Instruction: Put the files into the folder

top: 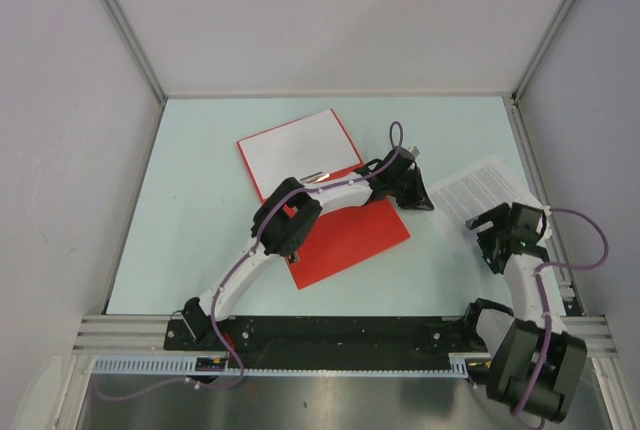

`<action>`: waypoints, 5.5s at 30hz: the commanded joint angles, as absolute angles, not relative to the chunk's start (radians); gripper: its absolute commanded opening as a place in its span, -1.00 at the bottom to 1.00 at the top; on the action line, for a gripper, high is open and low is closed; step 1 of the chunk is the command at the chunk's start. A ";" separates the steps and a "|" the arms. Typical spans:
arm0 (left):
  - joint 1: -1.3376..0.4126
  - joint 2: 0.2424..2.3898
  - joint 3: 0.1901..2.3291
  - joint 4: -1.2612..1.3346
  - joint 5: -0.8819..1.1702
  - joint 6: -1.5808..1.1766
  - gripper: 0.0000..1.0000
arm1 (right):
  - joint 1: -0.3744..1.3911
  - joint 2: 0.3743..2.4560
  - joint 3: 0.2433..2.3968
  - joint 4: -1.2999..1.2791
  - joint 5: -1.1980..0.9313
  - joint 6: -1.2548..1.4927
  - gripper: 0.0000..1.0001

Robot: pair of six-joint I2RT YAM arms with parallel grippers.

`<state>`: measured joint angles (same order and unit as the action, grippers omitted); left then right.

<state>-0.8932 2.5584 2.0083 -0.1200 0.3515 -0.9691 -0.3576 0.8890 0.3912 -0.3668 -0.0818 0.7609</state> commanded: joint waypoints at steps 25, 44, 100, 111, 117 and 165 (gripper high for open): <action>-0.893 2.530 1.908 -0.176 0.357 -0.974 -0.81 | -0.167 1.025 0.350 0.126 -0.281 0.963 0.99; -0.884 2.537 1.914 -0.176 0.374 -0.971 -0.83 | -0.282 1.144 0.422 0.189 -0.347 0.546 0.99; -0.865 2.553 1.944 -0.219 0.380 -0.904 -0.90 | -0.178 1.674 0.871 -0.051 -0.391 0.297 1.00; -0.865 2.527 1.947 -0.218 0.394 -0.879 -0.90 | -0.190 1.555 0.879 -0.075 -0.108 0.232 0.99; -0.876 2.416 1.986 -0.209 0.359 -0.770 -0.35 | -0.204 1.608 0.891 -0.086 -0.058 0.222 1.00; -0.811 2.626 2.166 -0.252 0.417 -0.904 -0.43 | -0.222 1.620 0.698 0.267 -0.739 0.655 0.99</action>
